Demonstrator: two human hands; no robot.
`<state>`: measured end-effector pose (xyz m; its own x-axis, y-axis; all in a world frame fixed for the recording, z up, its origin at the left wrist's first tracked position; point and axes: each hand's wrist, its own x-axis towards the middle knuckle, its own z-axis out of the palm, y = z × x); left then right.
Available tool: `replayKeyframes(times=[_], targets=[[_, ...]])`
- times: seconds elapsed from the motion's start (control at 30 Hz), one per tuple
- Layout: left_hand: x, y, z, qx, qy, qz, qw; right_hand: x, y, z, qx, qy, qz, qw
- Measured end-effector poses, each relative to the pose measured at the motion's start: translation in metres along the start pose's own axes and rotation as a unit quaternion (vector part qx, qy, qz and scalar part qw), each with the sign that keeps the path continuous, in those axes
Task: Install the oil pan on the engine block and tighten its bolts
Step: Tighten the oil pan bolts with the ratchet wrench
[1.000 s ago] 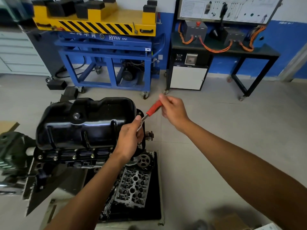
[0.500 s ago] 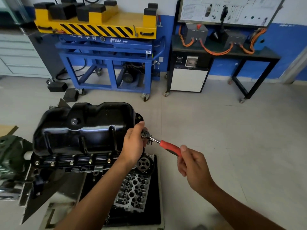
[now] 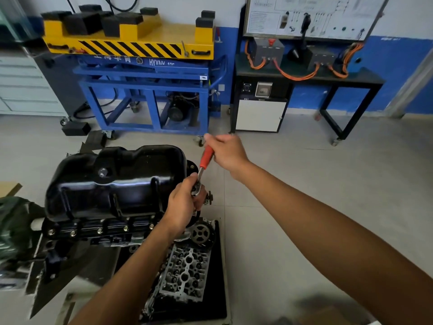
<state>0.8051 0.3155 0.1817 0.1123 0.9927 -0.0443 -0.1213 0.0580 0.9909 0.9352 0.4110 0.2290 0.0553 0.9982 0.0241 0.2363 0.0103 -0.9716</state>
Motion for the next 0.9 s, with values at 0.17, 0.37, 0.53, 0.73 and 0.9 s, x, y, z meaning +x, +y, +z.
replayKeyframes(times=[0.17, 0.37, 0.53, 0.73, 0.9], targets=[[0.0, 0.002, -0.004, 0.048, -0.038, -0.001, 0.998, 0.004, -0.016, 0.033, -0.036, -0.058, -0.045, 0.997], [-0.002, 0.0, -0.004, 0.038, -0.023, 0.017, 0.999, -0.017, 0.002, 0.008, 0.077, -0.056, 0.003, 0.996], [0.003, 0.002, 0.001, 0.041, 0.053, 0.008, 0.998, -0.05, 0.022, -0.044, 0.095, 0.005, 0.036, 0.995], [0.01, -0.001, 0.01, 0.01, 0.125, -0.019, 0.992, -0.114, 0.044, -0.071, 0.087, 0.026, -0.006, 0.996], [0.012, -0.002, 0.015, -0.006, 0.146, -0.011, 0.989, -0.156, 0.049, -0.059, 0.076, -0.034, -0.006, 0.997]])
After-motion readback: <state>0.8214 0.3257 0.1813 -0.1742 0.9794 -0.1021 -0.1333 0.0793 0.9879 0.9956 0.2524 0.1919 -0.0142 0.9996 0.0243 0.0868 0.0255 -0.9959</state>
